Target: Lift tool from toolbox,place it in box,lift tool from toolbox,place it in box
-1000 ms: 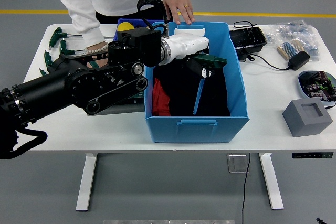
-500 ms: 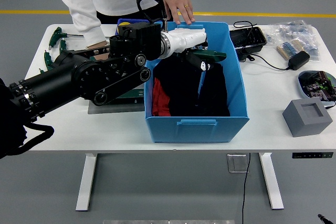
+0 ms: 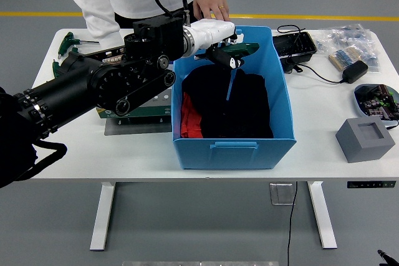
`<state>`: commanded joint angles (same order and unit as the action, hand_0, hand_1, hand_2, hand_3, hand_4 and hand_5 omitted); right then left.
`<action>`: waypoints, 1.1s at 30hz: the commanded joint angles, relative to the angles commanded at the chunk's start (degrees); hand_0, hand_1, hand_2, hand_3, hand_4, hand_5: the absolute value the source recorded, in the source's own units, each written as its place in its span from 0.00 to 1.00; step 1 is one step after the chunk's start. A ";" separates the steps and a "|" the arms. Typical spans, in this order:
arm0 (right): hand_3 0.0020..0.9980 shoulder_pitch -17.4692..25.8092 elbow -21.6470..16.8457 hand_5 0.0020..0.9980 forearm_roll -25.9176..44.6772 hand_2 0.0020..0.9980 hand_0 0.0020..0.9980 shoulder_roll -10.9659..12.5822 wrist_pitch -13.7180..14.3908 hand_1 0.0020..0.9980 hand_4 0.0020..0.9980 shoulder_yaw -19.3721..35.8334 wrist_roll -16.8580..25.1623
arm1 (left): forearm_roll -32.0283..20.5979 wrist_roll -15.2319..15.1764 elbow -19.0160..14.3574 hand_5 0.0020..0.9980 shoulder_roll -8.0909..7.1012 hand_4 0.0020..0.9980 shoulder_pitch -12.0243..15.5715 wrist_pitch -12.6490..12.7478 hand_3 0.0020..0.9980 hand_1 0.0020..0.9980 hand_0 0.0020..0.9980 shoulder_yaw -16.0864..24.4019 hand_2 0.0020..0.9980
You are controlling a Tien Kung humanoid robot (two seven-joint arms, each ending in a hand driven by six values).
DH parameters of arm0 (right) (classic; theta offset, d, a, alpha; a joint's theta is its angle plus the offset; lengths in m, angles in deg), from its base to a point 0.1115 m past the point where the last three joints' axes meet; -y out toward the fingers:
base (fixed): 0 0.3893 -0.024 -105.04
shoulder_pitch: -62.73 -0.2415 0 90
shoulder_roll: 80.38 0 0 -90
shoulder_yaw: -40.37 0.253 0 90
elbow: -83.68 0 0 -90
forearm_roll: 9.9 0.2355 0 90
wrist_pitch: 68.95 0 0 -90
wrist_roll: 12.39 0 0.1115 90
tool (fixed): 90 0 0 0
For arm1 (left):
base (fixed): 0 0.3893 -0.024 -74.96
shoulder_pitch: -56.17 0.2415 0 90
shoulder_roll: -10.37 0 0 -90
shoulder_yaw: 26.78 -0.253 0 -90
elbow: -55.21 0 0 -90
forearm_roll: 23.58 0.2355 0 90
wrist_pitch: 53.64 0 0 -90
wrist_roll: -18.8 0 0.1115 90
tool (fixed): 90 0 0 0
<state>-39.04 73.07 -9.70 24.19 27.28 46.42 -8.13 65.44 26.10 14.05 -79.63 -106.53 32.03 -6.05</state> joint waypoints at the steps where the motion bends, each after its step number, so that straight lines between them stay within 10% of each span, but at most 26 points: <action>1: 0.57 -0.04 -0.01 0.72 0.00 0.71 0.68 0.04 -0.01 0.66 0.78 -0.02 0.00 | 0.73 -0.33 0.34 0.45 0.00 0.67 -0.18 0.66 0.30 0.23 0.39 0.34 0.23; 17: 0.57 0.12 -0.02 0.72 0.41 0.71 0.68 -0.04 -0.15 0.66 0.78 -0.44 -0.17 | 3.68 -5.91 4.33 0.47 0.00 0.68 3.35 10.43 0.27 0.22 0.35 -2.44 0.22; 33: 0.57 0.28 0.05 0.72 -0.27 0.71 0.68 -0.30 -0.10 0.66 0.78 0.66 -0.06 | 2.09 -0.08 -4.15 0.43 -0.03 0.68 5.64 3.67 0.48 0.36 0.40 -10.35 0.40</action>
<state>-38.76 73.12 -9.97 23.89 27.18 47.08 -8.19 67.53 26.02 9.90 -79.67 -100.89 35.69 -16.40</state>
